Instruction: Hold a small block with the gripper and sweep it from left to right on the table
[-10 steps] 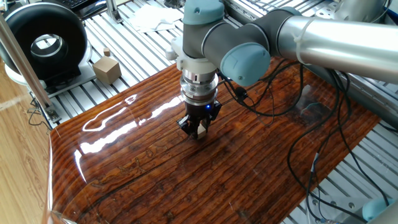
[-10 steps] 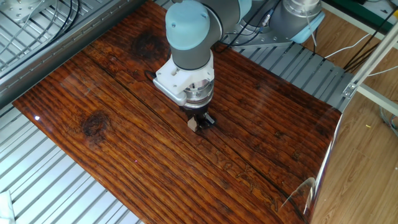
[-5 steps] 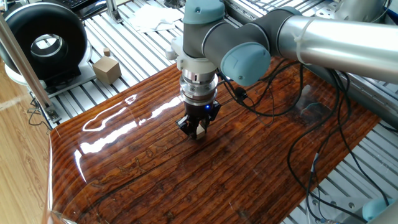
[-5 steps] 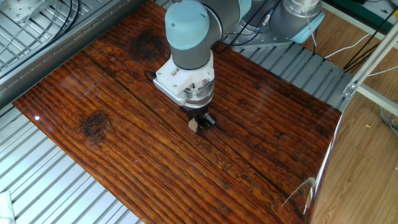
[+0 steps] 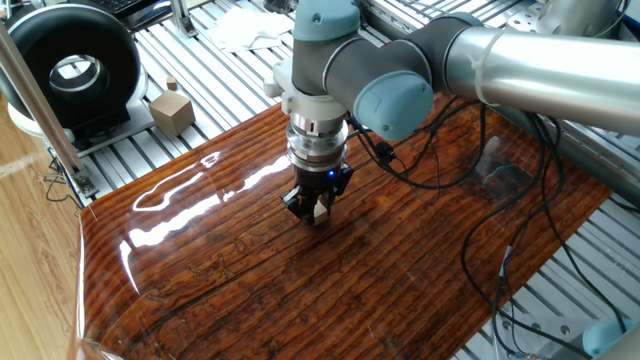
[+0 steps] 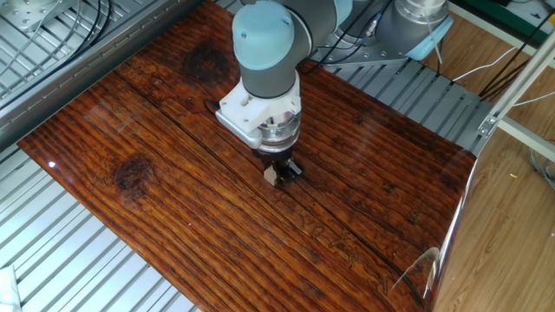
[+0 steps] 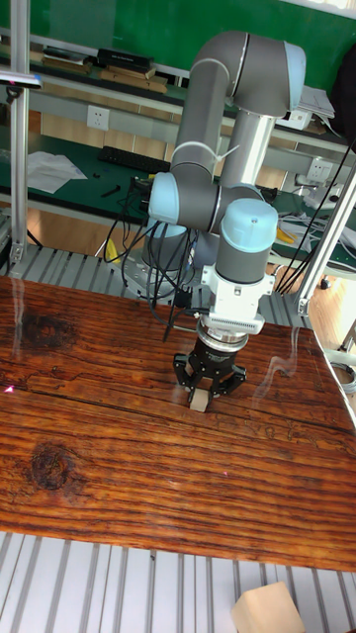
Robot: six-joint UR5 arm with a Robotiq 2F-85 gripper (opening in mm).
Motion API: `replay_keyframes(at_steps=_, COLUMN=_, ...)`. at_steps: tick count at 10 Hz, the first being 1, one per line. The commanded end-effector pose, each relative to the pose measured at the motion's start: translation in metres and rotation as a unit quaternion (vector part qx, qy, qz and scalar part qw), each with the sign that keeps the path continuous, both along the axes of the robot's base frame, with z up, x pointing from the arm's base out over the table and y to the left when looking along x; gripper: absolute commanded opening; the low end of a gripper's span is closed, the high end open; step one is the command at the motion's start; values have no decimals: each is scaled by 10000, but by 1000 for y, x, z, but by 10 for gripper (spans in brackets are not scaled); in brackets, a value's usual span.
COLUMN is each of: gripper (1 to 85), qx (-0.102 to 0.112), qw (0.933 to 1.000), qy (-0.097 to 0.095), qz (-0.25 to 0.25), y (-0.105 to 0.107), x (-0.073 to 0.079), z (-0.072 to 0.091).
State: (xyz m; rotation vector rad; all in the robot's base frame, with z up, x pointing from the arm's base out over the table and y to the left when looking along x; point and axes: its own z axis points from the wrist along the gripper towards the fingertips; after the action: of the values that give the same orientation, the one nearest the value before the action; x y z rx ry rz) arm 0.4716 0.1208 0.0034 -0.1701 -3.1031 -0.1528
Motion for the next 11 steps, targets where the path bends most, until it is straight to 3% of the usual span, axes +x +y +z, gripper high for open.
replay_keyframes(at_steps=1, gripper=10, qx=72, qw=10000, qy=-5, qz=-58, y=4, x=1, z=3)
replay_keyframes(at_steps=3, gripper=10, qx=125, qw=9999, qy=65, qz=-66, y=5, x=-1, z=12)
replay_keyframes(at_steps=5, gripper=10, qx=62, qw=9999, qy=56, qz=-129, y=10, x=-1, z=8)
replay_keyframes(at_steps=7, gripper=10, qx=22, qw=9996, qy=-24, qz=-267, y=33, x=4, z=3)
replay_keyframes(at_steps=11, gripper=10, qx=136, qw=9987, qy=-67, qz=-488, y=84, x=8, z=16)
